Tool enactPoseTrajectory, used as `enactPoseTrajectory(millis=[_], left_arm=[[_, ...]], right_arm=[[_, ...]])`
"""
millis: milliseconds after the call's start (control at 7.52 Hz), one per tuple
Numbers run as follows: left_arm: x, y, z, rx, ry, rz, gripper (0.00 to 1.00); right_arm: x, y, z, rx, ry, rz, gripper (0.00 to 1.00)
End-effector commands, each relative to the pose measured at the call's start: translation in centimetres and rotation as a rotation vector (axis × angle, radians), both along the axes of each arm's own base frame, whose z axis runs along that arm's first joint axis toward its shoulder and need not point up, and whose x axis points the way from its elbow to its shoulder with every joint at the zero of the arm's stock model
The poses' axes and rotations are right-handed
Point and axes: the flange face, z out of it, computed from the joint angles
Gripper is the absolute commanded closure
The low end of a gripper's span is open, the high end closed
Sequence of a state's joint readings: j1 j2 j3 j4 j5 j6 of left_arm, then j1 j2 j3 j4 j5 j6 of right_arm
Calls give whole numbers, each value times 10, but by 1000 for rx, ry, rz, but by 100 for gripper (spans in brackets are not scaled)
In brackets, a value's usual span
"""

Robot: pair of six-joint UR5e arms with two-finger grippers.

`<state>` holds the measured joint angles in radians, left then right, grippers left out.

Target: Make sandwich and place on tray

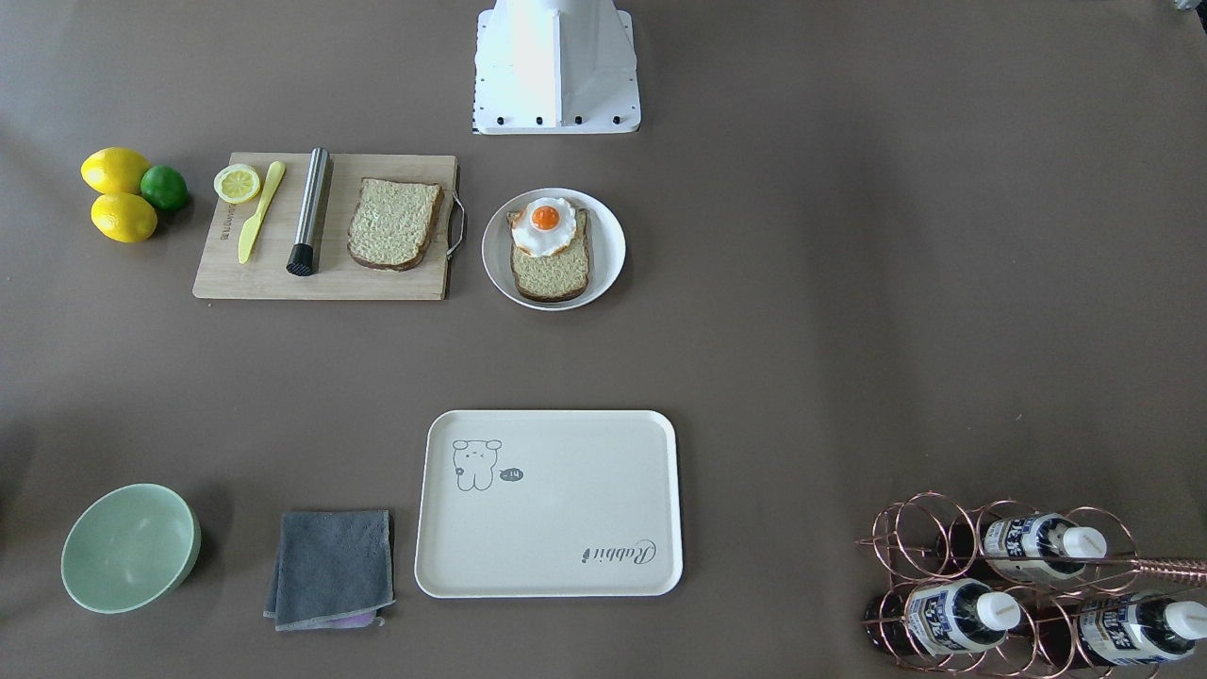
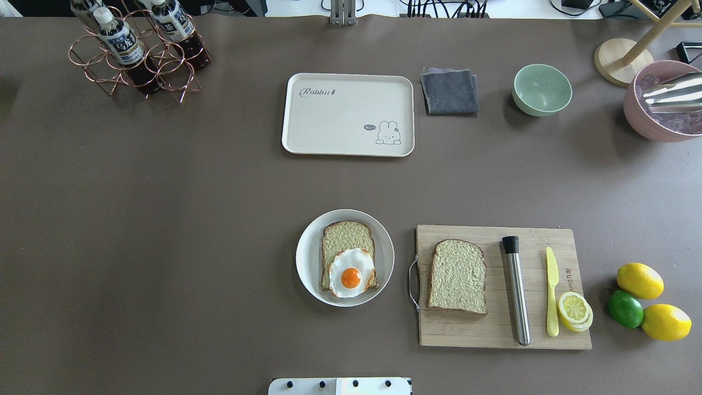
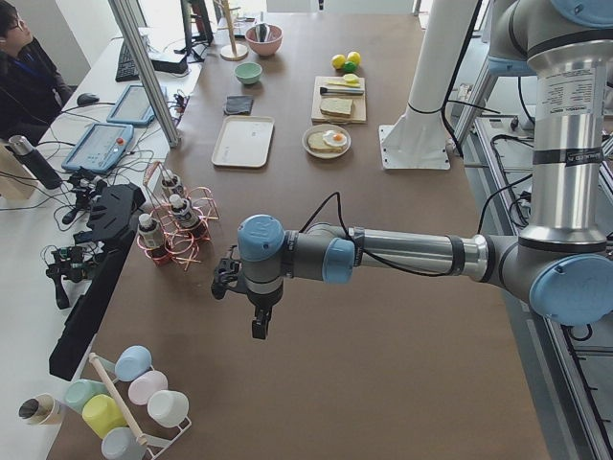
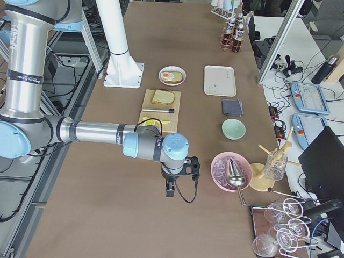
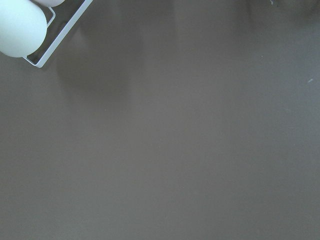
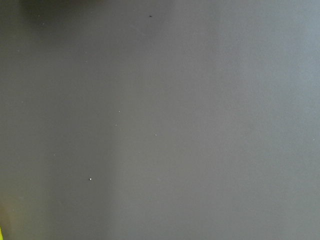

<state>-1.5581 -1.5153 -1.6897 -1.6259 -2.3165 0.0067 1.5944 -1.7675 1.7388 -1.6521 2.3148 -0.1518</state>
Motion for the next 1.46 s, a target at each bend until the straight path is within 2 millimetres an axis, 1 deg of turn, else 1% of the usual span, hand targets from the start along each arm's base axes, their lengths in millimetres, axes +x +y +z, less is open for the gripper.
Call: enactPoseTrajectory(millis=[0,266,532,665,798,931,1064,1197,1330], left_arm=[[0,-1,-4,5,7,0,2],[1,-2,-13,12,11,-5,2],[1,-4,-15,27,9,-1,2],[1,-14,-28,80,11,1,2],[2,-14,-19,50,42,-2,2],[9,-13,-6,9,144,11,2],[11,-12,-11,10,182,14,2],[11,-15,-21,37,183,18,2],[12,-18,-37,101,183,27,2]], right_arm=[[0,0,-1,1,0,1,0],[0,0,0,-1,0,2,0],[0,0,3,-9,0,2,0],[0,1,5,-13,0,2,0],[0,1,6,-16,0,3,0],[0,1,4,-12,0,4,0],[0,-2,-1,-3,-1,5,0],[0,-8,-10,17,-5,6,0],[-2,-14,-33,67,-21,6,0]])
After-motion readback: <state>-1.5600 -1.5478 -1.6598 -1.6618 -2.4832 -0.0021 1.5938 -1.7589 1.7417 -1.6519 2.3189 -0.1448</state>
